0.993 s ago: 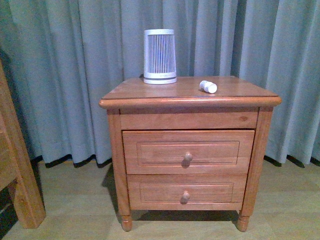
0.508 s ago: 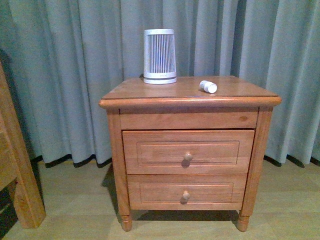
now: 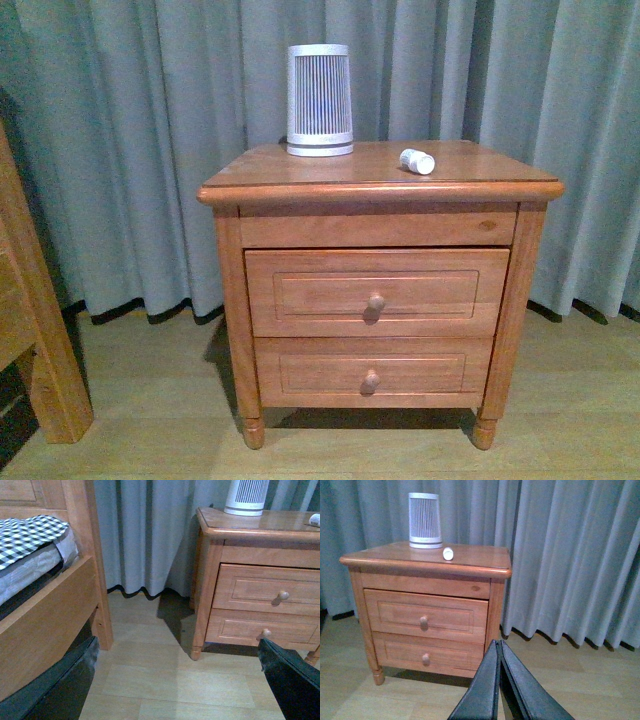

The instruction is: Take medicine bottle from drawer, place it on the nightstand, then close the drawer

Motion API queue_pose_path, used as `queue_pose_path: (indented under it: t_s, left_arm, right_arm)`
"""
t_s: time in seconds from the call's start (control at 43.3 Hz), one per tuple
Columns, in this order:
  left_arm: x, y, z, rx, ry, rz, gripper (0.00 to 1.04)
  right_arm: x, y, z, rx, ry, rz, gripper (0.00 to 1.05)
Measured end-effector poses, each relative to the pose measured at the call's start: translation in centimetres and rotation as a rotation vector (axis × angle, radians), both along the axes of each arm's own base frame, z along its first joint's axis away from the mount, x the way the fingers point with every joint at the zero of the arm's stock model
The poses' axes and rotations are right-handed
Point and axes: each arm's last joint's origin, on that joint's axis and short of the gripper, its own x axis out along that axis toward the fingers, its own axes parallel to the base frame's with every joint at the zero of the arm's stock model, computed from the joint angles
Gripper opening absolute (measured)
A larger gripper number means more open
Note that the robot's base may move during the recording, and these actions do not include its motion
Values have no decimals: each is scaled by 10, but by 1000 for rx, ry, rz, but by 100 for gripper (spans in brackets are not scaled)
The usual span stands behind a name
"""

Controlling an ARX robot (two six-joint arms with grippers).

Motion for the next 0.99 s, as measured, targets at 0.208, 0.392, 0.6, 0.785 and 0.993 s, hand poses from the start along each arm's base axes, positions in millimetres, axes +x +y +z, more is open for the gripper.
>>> queue_pose_path:
  t_s: [0.208, 0.392, 0.6, 0.785, 0.993]
  left_arm:
    - [0, 0, 0, 0, 0, 0, 98]
    - [0, 0, 0, 0, 0, 0, 98]
    - [0, 0, 0, 0, 0, 0, 98]
    - [0, 0, 0, 0, 0, 0, 98]
    - [0, 0, 0, 0, 0, 0, 98]
  right_arm:
    - [2, -6, 0, -4, 7, -19, 3]
    - [0, 7, -8, 39, 64, -35, 3]
    - [2, 14, -11, 53, 101, -30, 3]
    - [3, 24, -13, 60, 120, -53, 3]
    - [3, 28, -11, 57, 122, -20, 3]
